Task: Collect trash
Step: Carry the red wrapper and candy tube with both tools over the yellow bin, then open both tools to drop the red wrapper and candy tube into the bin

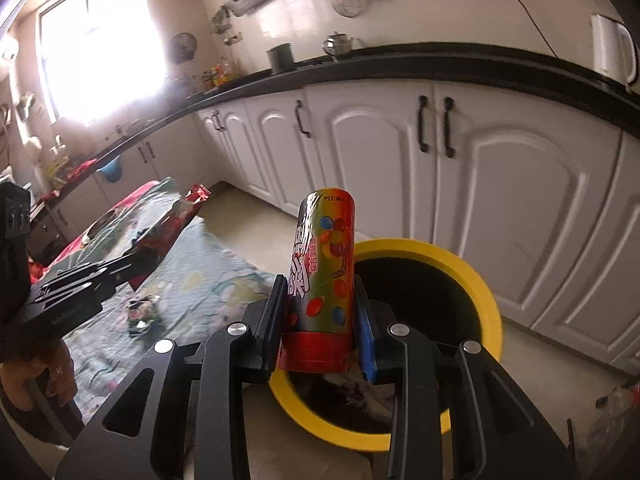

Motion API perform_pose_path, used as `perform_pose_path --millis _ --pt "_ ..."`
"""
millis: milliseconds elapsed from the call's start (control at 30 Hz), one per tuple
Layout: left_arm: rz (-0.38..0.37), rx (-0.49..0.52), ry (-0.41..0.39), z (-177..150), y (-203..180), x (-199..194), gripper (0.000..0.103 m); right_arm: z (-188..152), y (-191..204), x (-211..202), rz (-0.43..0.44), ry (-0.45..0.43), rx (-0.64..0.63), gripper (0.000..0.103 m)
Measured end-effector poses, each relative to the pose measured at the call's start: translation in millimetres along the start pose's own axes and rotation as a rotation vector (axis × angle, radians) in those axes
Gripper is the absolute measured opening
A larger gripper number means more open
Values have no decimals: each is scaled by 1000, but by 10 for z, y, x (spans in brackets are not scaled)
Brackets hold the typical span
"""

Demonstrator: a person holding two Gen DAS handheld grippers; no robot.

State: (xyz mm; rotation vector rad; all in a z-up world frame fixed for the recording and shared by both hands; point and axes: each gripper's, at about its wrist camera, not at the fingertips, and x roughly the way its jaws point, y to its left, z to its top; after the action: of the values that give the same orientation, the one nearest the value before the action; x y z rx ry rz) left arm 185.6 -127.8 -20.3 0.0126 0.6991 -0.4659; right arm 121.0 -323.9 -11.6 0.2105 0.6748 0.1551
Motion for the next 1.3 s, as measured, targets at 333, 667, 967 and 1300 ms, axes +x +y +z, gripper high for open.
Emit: perform_pose_path --millis 333,667,967,1300 --pt "-41 37 58 -50 -258 319 4 -94 -371 90 -50 40 71 30" --pt "-68 68 120 -110 -441 624 5 -187 -540 208 -74 80 107 30" --pt "-82 80 177 -177 -522 887 5 -266 -649 313 -86 117 128 30" --pt "-91 89 210 -204 -570 1074 6 -287 -774 369 -97 131 160 30"
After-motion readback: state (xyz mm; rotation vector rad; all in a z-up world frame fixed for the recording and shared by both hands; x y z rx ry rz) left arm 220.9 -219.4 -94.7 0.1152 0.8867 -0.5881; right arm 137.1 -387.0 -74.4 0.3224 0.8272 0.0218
